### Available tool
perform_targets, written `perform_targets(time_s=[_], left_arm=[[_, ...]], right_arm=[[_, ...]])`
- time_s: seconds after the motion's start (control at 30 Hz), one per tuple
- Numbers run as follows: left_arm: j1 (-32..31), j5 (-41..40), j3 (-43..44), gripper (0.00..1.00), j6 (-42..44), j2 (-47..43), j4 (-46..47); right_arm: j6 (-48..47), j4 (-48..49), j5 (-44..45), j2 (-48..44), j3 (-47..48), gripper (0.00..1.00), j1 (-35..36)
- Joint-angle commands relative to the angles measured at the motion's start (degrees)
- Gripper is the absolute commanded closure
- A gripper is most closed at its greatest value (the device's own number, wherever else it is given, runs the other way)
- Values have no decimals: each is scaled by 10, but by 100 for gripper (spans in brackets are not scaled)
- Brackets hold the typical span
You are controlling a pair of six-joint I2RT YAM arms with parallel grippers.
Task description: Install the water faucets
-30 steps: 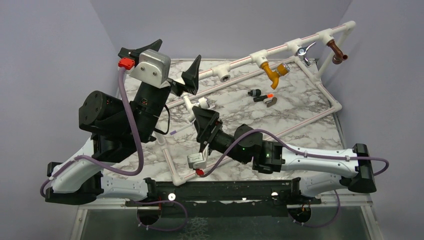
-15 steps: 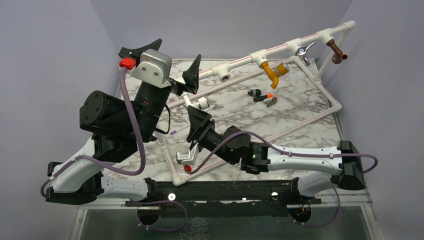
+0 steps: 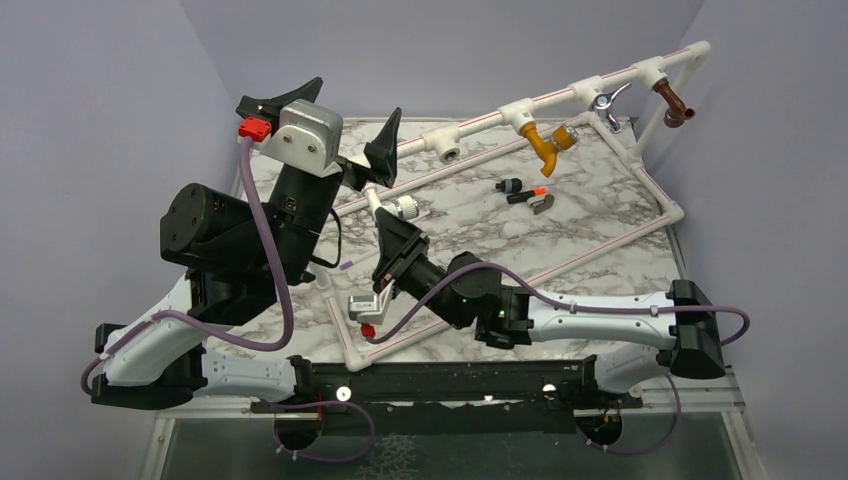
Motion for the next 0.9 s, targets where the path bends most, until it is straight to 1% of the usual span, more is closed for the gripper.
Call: perform_targets(time_s=[0.0, 0.13, 0.37, 0.5, 0.63, 0.87], left_arm=[[-4, 3, 2, 1, -7, -5, 17], [-4, 6, 3, 1, -8, 0, 15], [-4, 14, 9, 1, -14, 6, 11], [-4, 21, 16, 1, -18, 16, -13], [-4, 22, 23, 1, -23, 25, -26], [-2, 13, 23, 1, -18, 29, -26]], right_arm=[[61, 95, 23, 4, -12, 100, -1], [174, 149, 28, 0, -22, 100, -1], [425, 240, 54, 3, -51, 99, -1], [562, 281, 81, 11, -60, 100, -1], [659, 304, 87, 16, -66, 100, -1], [785, 287, 87, 23, -57, 100, -9]])
